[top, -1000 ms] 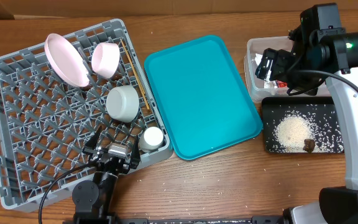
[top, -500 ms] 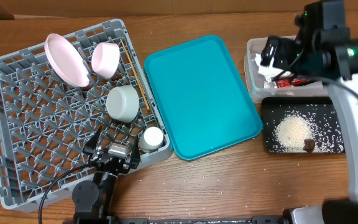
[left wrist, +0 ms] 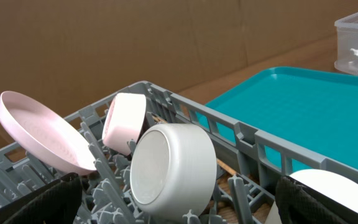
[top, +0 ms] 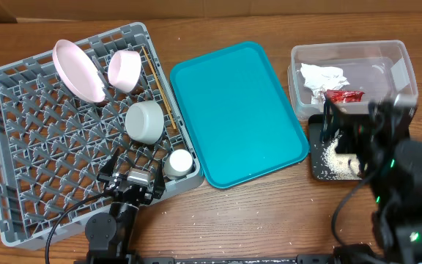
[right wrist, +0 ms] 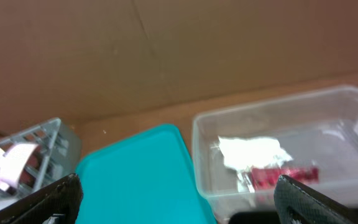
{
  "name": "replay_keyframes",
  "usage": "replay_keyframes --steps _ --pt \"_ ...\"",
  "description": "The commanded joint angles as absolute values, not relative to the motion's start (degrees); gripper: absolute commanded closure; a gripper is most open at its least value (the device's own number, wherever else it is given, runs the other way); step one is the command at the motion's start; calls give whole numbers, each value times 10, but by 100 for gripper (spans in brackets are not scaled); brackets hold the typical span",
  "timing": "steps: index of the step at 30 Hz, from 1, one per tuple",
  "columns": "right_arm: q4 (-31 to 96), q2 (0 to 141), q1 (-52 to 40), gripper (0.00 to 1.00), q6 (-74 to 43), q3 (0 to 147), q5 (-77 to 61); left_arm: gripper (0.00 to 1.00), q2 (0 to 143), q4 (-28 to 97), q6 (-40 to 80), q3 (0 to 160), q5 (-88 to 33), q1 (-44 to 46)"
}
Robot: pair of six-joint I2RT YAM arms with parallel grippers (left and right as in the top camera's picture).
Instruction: Sort waste into correct bins and load items into the dishwasher
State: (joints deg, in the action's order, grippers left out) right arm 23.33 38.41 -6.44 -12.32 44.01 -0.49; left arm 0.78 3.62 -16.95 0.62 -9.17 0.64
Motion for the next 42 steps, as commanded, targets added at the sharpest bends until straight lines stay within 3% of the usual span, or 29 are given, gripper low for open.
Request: replay_keyframes --steps 1,7,22,42 --pt "204 298 -51 0 -115 349 3 0 3 36 -180 3 -89 2" --pt "171 171 -47 0 -115 226 -1 0 3 36 -180 3 -88 2" --pt "91 7 -47 0 -115 46 -12 0 3 36 -180 3 -88 2" --pt "77 2 -48 0 -119 19 -17 0 3 36 -180 3 -88 2"
